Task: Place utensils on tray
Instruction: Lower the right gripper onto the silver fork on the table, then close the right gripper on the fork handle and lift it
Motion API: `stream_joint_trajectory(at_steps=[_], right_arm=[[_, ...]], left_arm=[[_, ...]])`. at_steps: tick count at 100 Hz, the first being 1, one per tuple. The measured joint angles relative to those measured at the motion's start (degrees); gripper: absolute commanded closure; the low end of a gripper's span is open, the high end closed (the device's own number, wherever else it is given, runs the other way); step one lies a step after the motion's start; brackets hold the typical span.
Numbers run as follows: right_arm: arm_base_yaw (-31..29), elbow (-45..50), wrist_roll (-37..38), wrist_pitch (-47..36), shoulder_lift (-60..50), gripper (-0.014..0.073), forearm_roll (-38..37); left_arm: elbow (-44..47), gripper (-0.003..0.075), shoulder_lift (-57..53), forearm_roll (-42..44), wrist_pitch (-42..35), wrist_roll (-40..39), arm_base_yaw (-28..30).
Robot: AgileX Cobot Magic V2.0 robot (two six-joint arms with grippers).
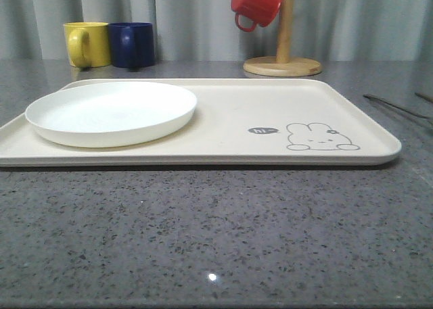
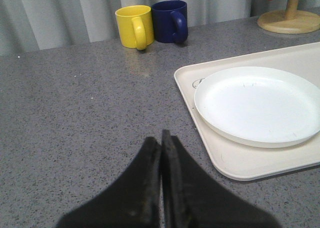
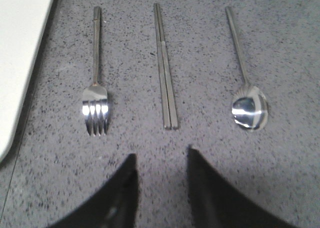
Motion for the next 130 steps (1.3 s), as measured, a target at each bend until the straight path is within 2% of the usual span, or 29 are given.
stream_joint_trajectory(at_steps=[24,39,64,87,110,114,120,123,124,129,130], right_arm=[[0.0,-13.2,-0.1,6.2,17.3,0.0222,0.6],[0.5,-20.9,-0.2,12.0,26.5,0.0222,3.6],[5.0,-31.8,-1.1,18.8,40.0,0.0222,4.7],[7.2,-38.2,-1.3,21.7,49.1,0.0222,6.2],[7.2,-40.5,-1.3,22.3,55.1,0.0226,6.8],[7.2,-40.9,-1.3,22.3,56.0,0.0245,6.8],[7.2,-41.3,-1.4,22.1,56.9,0.032,6.9],[7.2,-41.5,-1.4,22.0,57.2,0.0379,6.9],[7.2,-41.5,-1.4,22.0,57.2,0.043,6.9],[7.2,-41.5,-1.4,21.9,57.4,0.0554,7.4],[7.2,-41.5,-1.4,21.9,57.4,0.0554,7.4]], left_arm=[[0.0,0.0739,0.0,0.0,0.1,0.0,0.0],[0.0,0.0739,0.0,0.0,0.1,0.0,0.0],[0.0,0.0739,0.0,0.0,0.1,0.0,0.0],[0.0,0.0739,0.0,0.0,0.1,0.0,0.0],[0.0,0.0739,0.0,0.0,0.1,0.0,0.0],[0.0,0.0739,0.0,0.0,0.1,0.0,0.0],[0.0,0.0739,0.0,0.0,0.1,0.0,0.0],[0.0,0.0739,0.0,0.0,0.1,0.0,0.0],[0.0,0.0739,0.0,0.0,0.1,0.0,0.0],[0.0,0.0739,0.0,0.0,0.1,0.0,0.0],[0.0,0.0739,0.0,0.0,0.1,0.0,0.0]])
